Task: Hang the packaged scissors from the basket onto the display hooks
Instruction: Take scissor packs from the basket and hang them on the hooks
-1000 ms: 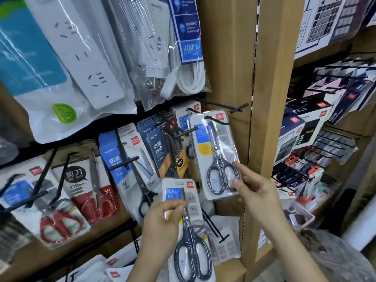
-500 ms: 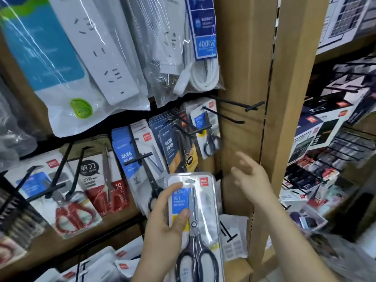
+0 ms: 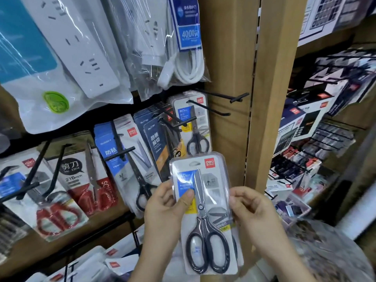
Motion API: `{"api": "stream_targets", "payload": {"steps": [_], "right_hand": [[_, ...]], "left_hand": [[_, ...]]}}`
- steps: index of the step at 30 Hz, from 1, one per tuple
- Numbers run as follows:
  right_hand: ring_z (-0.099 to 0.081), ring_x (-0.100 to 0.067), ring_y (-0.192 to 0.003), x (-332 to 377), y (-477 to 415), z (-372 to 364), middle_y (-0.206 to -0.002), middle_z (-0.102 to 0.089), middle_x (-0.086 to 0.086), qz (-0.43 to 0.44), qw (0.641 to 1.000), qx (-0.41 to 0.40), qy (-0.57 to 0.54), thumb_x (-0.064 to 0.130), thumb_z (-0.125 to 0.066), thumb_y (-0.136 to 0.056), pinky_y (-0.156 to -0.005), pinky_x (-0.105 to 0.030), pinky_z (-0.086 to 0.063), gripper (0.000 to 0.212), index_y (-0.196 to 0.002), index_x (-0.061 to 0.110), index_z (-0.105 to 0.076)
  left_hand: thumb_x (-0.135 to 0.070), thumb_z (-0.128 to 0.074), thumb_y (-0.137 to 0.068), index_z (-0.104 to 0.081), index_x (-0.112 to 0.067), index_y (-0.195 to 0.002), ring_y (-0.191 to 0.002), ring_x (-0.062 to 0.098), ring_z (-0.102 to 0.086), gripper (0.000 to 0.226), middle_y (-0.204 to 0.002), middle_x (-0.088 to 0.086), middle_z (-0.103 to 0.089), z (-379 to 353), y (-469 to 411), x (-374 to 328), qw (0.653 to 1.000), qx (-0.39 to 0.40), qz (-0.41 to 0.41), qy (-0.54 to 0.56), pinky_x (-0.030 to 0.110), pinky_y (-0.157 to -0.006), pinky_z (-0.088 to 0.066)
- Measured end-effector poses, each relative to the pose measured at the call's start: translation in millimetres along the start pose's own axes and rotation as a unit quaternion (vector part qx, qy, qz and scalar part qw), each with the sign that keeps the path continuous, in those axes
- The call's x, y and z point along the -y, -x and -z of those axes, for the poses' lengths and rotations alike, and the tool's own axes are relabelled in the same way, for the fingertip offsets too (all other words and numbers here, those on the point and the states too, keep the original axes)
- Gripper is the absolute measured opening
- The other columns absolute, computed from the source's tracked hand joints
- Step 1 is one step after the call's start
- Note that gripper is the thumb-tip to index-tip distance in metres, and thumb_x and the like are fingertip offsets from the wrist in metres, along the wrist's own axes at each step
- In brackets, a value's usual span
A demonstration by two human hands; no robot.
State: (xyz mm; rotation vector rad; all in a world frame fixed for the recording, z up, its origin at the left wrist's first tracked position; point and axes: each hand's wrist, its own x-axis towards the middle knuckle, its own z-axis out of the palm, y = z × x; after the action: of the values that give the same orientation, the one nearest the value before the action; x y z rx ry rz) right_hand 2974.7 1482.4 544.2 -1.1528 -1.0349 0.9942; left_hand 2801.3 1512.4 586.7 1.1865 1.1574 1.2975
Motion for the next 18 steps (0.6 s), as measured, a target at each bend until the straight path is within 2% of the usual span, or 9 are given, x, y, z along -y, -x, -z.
{"api": "stream_targets", "payload": {"steps": [3, 5, 8, 10, 12, 13, 15, 16, 18], "right_hand": [[-0.055, 0.001, -0.060, 7.3, 5.8, -3.5, -0.066, -0.065, 0.010, 0.055, 0.996, -0.044, 0.056, 0.003, -0.061, -0.092, -0.059, -0.013, -0.045, 0.016, -0.085, 0.017, -0.067], [-0.053, -0.001, -0.060, 8.1, 7.4, -1.4, -0.066, -0.061, 0.012, 0.081, 0.990, -0.060, 0.097, 0.009, -0.061, -0.092, -0.057, -0.013, -0.042, 0.014, -0.086, 0.021, -0.064], [-0.049, -0.005, -0.058, 2.9, 3.6, 8.2, -0.065, -0.056, 0.012, 0.086, 0.987, -0.073, 0.118, 0.011, -0.060, -0.094, -0.054, -0.018, -0.040, 0.016, -0.086, 0.025, -0.061], [-0.048, -0.006, -0.057, -0.6, 0.1, 16.2, -0.066, -0.055, 0.011, 0.086, 0.986, -0.087, 0.113, 0.007, -0.058, -0.095, -0.053, -0.017, -0.039, 0.022, -0.085, 0.027, -0.060], [-0.049, -0.006, -0.058, -2.7, -3.6, 25.1, -0.067, -0.056, 0.007, 0.088, 0.986, -0.105, 0.098, 0.006, -0.057, -0.095, -0.054, -0.016, -0.040, 0.026, -0.086, 0.030, -0.061], [-0.050, -0.007, -0.061, -3.5, -4.8, 29.3, -0.069, -0.058, 0.004, 0.090, 0.985, -0.114, 0.090, 0.006, -0.056, -0.095, -0.056, -0.016, -0.041, 0.028, -0.088, 0.033, -0.061], [-0.054, -0.009, -0.065, -3.8, -6.1, 36.7, -0.075, -0.061, -0.004, 0.099, 0.984, -0.131, 0.074, 0.006, -0.055, -0.096, -0.058, -0.016, -0.044, 0.030, -0.091, 0.035, -0.062], [-0.054, -0.009, -0.066, -2.8, -6.2, 38.5, -0.078, -0.062, -0.007, 0.104, 0.983, -0.137, 0.067, 0.006, -0.054, -0.096, -0.059, -0.017, -0.044, 0.028, -0.092, 0.032, -0.062], [-0.058, -0.010, -0.069, -1.7, -6.7, 38.9, -0.082, -0.065, -0.007, 0.112, 0.983, -0.135, 0.061, 0.006, -0.054, -0.097, -0.061, -0.018, -0.047, 0.022, -0.090, 0.024, -0.064]], "left_hand": [[-0.015, -0.074, -0.077, -0.072, -0.021, -0.098, -0.088, 0.021, -0.073, 0.022, -0.091, 0.000, -0.077, 0.4, 0.2, 0.2, 1.000, -0.014, -0.008, -0.009, 0.035, -0.076, -0.058], [-0.010, -0.072, -0.079, -0.072, -0.017, -0.100, -0.087, 0.021, -0.072, 0.022, -0.091, 0.002, -0.077, 1.5, 0.9, -0.6, 1.000, -0.023, 0.000, 0.009, 0.031, -0.073, -0.059], [-0.013, -0.070, -0.076, -0.067, -0.016, -0.110, -0.097, 0.034, -0.071, 0.035, -0.096, 0.012, -0.077, 6.2, 1.8, -4.0, 0.997, -0.026, 0.027, 0.064, 0.052, -0.089, -0.056], [-0.008, -0.069, -0.081, -0.057, -0.036, -0.125, -0.098, 0.032, -0.072, 0.053, -0.093, 0.013, -0.077, 12.3, 1.6, -3.1, 0.999, -0.031, 0.007, 0.043, 0.058, -0.094, -0.051], [-0.003, -0.063, -0.089, -0.042, -0.065, -0.125, -0.101, 0.024, -0.072, 0.075, -0.096, 0.006, -0.077, 18.4, 2.9, -5.4, 0.999, -0.023, -0.029, -0.012, 0.054, -0.094, -0.052], [-0.001, -0.060, -0.092, -0.041, -0.072, -0.121, -0.107, 0.019, -0.069, 0.079, -0.105, 0.000, -0.076, 21.0, 3.6, -6.2, 0.998, -0.017, -0.041, -0.039, 0.052, -0.096, -0.051], [-0.002, -0.055, -0.096, -0.051, -0.072, -0.113, -0.120, 0.013, -0.059, 0.073, -0.124, -0.014, -0.066, 26.5, 1.2, -3.2, 0.992, -0.016, -0.062, -0.106, 0.042, -0.102, -0.046], [-0.004, -0.055, -0.097, -0.058, -0.069, -0.107, -0.116, 0.012, -0.059, 0.066, -0.123, -0.016, -0.064, 28.3, -1.5, 0.5, 0.986, -0.014, -0.072, -0.150, 0.035, -0.098, -0.046], [-0.007, -0.054, -0.098, -0.067, -0.062, -0.096, -0.092, 0.018, -0.058, 0.056, -0.110, 0.002, -0.063, 26.3, -6.1, 6.8, 0.975, 0.002, -0.078, -0.207, 0.026, -0.077, -0.042]]}}
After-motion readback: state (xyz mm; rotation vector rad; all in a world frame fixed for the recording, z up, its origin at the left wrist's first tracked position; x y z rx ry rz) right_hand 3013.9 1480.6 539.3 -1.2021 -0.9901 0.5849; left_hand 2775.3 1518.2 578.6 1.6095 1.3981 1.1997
